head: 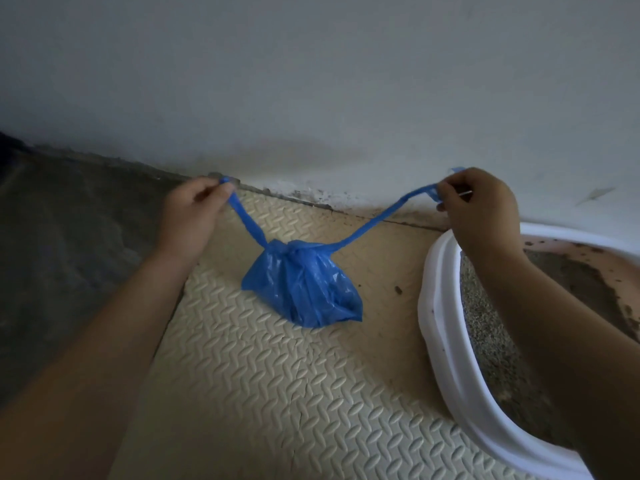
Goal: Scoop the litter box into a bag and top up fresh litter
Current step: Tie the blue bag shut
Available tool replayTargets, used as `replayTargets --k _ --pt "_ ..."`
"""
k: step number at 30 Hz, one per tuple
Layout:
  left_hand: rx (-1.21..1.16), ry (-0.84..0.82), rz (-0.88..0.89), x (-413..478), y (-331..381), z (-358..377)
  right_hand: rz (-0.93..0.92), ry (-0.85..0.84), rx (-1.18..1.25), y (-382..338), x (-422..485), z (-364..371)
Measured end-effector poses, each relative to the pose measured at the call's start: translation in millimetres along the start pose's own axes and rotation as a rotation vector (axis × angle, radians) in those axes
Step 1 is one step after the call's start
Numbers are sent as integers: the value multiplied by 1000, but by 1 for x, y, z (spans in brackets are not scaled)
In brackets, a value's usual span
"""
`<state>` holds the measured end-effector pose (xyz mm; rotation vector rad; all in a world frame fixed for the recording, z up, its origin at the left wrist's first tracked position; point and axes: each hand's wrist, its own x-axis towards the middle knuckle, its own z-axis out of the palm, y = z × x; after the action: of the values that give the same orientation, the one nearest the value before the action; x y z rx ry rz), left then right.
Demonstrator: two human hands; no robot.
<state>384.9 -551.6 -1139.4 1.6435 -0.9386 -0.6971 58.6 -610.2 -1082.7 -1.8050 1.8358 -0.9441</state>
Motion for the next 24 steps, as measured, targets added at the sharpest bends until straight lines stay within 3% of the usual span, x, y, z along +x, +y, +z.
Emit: replayTargets --k 3,7,16,24 --pt "71 -144 130 -7 30 30 -50 1 98 -28 1 4" --pt "29 -306 153 -14 46 55 -112 -17 191 -54 0 5" --pt "-55 -370 79 -34 59 85 -281 -68 252 -96 -4 0" --pt "-49 -386 86 -40 65 94 -312 -67 282 -101 -5 6"
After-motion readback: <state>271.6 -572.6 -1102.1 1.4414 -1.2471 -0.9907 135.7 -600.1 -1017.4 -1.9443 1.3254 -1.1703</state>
